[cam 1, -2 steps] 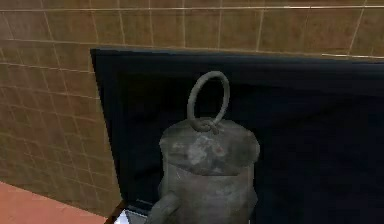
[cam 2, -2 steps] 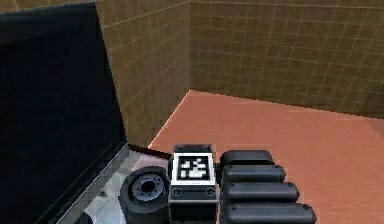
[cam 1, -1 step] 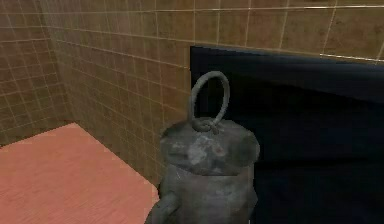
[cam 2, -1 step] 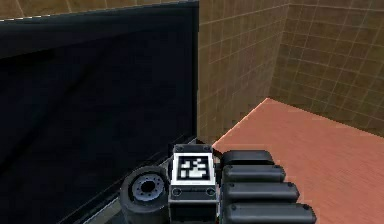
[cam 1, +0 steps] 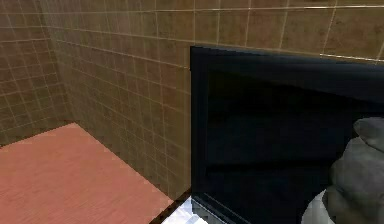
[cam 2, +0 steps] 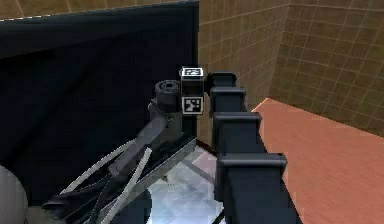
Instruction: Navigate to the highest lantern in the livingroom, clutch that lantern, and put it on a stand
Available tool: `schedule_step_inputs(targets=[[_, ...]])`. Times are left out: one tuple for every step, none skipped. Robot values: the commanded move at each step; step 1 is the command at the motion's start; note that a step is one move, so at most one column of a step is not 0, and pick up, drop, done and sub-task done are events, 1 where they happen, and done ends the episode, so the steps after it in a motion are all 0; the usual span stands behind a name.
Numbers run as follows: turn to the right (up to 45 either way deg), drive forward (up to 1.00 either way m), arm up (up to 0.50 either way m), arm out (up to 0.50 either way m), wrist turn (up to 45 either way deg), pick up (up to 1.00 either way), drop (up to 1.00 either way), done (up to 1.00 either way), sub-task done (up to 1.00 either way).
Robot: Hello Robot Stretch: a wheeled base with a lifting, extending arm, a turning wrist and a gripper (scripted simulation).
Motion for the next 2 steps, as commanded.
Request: schedule_step_inputs(targets=[[0.0, 0.00, 0.00, 0.00, 39.0, 0.00, 0.00, 0.00, 0.00], [0.0, 0.00, 0.00, 0.00, 39.0, 0.00, 0.00, 0.00, 0.00]])
